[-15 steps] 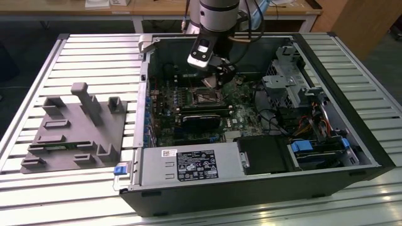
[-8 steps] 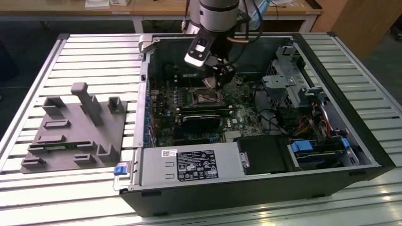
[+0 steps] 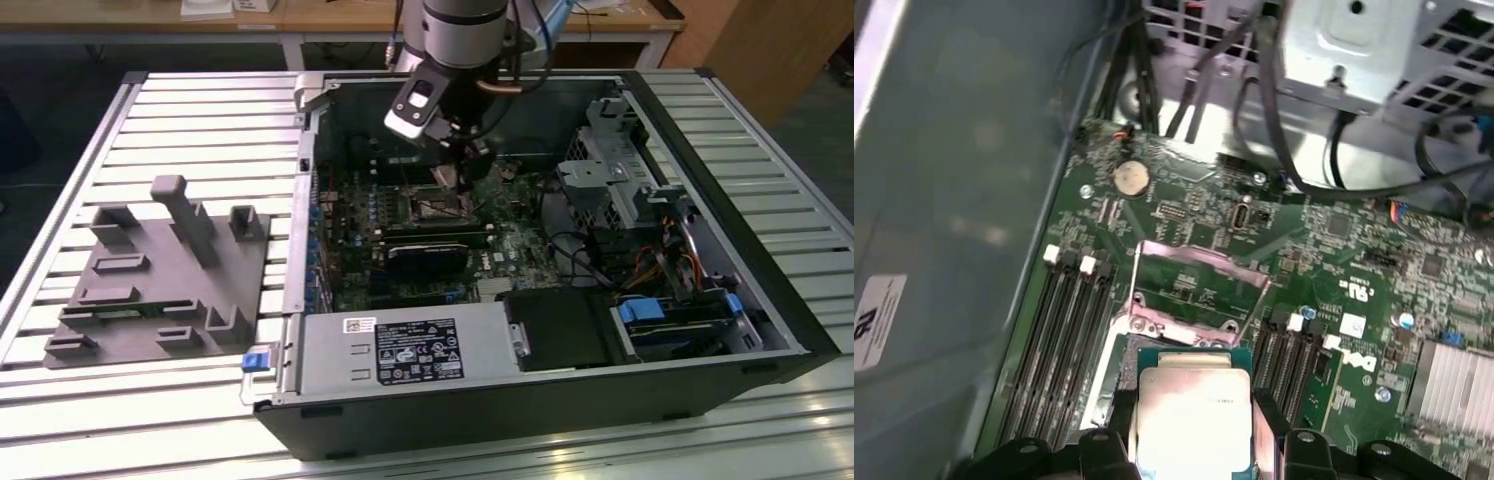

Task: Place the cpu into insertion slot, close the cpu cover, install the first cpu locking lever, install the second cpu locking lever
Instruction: 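Place the cpu into insertion slot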

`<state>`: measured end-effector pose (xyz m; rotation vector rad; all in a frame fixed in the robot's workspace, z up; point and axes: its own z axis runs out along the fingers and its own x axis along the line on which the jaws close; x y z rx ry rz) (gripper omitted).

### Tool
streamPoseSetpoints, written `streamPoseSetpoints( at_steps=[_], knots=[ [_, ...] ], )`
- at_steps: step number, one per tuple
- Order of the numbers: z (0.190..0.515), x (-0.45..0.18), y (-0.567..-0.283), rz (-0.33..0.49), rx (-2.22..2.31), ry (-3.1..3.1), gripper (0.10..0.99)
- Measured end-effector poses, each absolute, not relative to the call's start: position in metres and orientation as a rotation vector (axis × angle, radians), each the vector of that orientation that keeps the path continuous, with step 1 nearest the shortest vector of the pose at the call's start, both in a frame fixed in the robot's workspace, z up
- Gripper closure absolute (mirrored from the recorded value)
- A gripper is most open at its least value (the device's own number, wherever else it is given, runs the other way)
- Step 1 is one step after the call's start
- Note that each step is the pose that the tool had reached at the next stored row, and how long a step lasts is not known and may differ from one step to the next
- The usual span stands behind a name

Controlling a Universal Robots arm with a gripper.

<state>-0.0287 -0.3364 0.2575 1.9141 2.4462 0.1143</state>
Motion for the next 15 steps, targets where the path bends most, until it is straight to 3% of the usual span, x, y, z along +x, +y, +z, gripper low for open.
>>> streamPoseSetpoints(
  at_steps=[15],
  knots=[
    [0.2552, -0.0293, -0.3362, 0.109, 2.122, 2.259, 0.549]
  ],
)
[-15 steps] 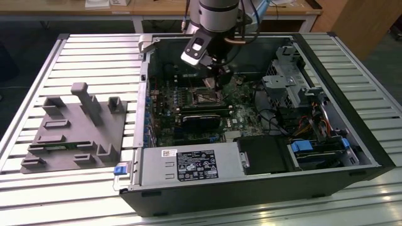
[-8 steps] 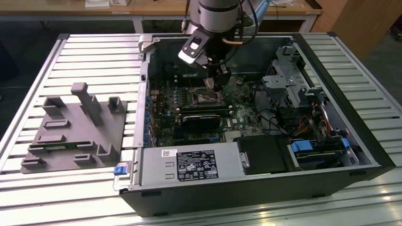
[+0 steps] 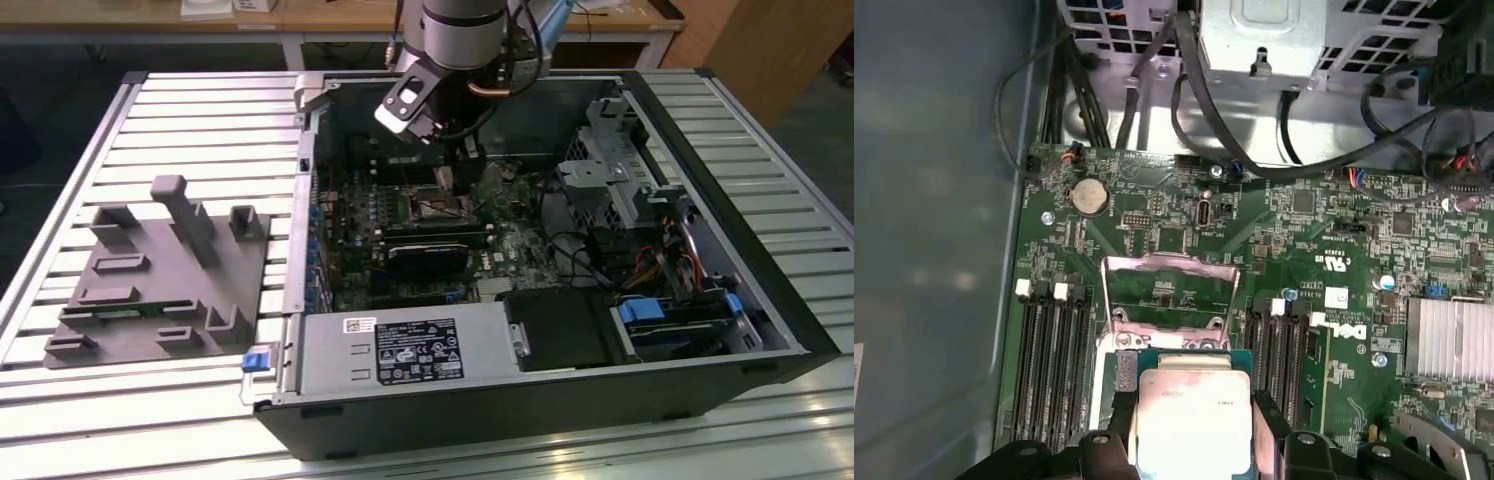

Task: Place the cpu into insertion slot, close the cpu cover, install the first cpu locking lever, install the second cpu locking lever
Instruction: 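Place the cpu into insertion slot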

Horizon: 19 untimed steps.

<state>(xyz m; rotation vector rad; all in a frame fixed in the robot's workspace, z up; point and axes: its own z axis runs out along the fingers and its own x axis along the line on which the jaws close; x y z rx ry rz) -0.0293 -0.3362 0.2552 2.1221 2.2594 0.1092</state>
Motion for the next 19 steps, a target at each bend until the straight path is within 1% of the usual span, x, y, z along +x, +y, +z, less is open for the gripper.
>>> streamPoseSetpoints(
  at_steps=[19],
  knots=[
    [0.232, -0.041, -0.335, 0.122, 2.124, 2.244, 0.549]
  ],
)
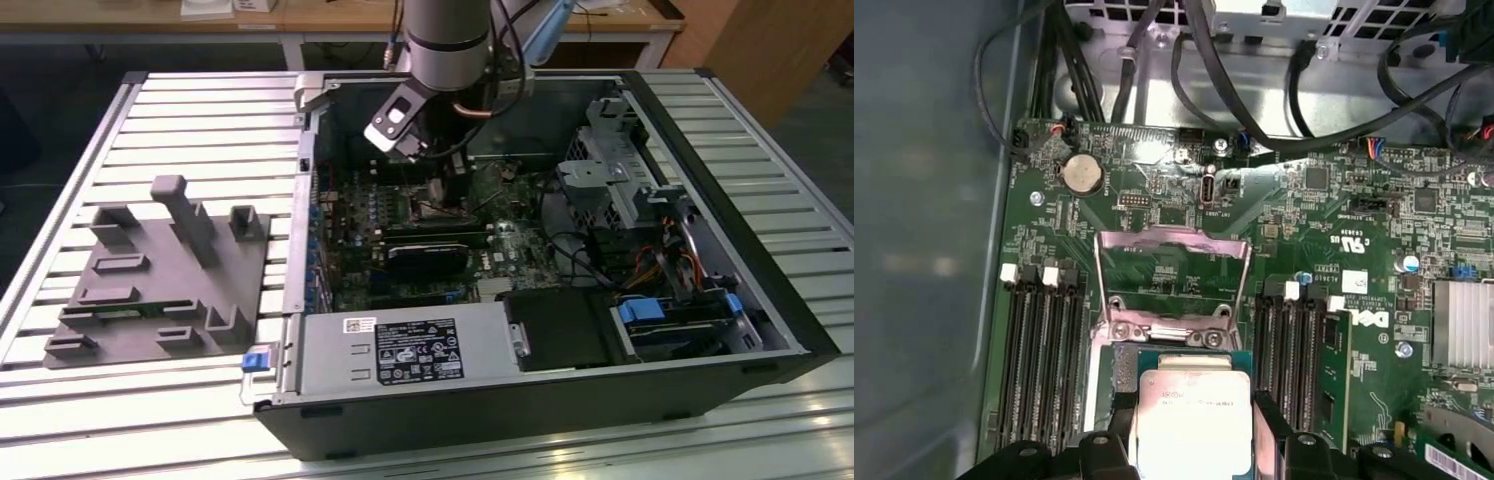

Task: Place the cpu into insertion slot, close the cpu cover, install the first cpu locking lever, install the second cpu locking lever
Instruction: 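Place the cpu into insertion slot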

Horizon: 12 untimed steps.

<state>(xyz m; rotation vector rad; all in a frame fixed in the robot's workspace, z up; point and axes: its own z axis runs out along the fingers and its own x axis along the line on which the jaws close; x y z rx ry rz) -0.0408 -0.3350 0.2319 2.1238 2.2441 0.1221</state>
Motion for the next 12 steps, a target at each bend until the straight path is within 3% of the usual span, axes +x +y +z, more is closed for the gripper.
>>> streamPoseSetpoints(
  at_steps=[12],
  knots=[
    [0.2228, -0.0464, -0.3278, 0.123, 2.127, 2.241, 0.549]
  ],
)
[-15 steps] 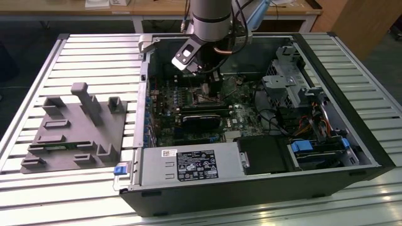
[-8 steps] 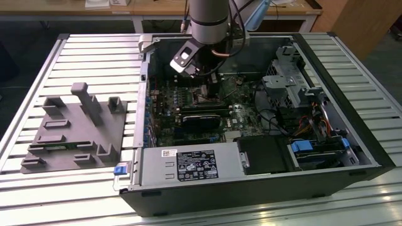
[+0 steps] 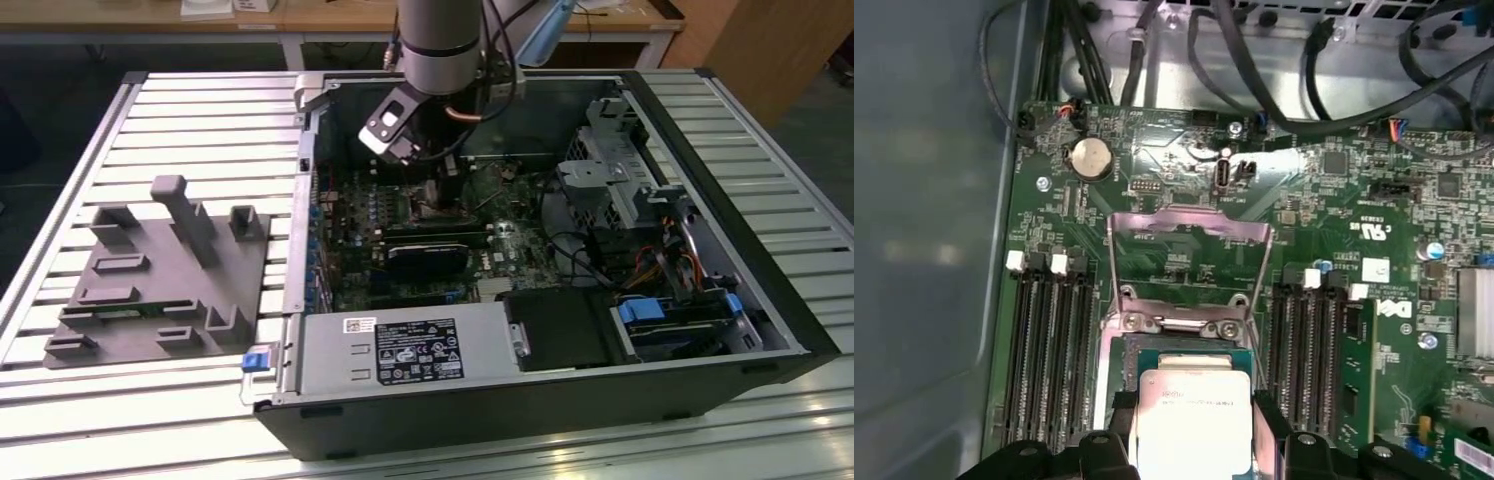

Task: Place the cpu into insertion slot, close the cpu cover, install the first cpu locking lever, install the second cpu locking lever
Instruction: 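Place the cpu into insertion slot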

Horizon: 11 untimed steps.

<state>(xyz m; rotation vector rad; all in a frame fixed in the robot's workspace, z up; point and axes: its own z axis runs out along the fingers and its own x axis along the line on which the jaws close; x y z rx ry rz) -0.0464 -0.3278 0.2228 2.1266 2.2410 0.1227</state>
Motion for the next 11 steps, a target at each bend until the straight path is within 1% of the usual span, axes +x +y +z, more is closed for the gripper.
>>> streamPoseSetpoints(
  at_steps=[11],
  knots=[
    [0.210, -0.049, -0.327, 0.121, 2.169, 2.198, 0.549]
  ],
)
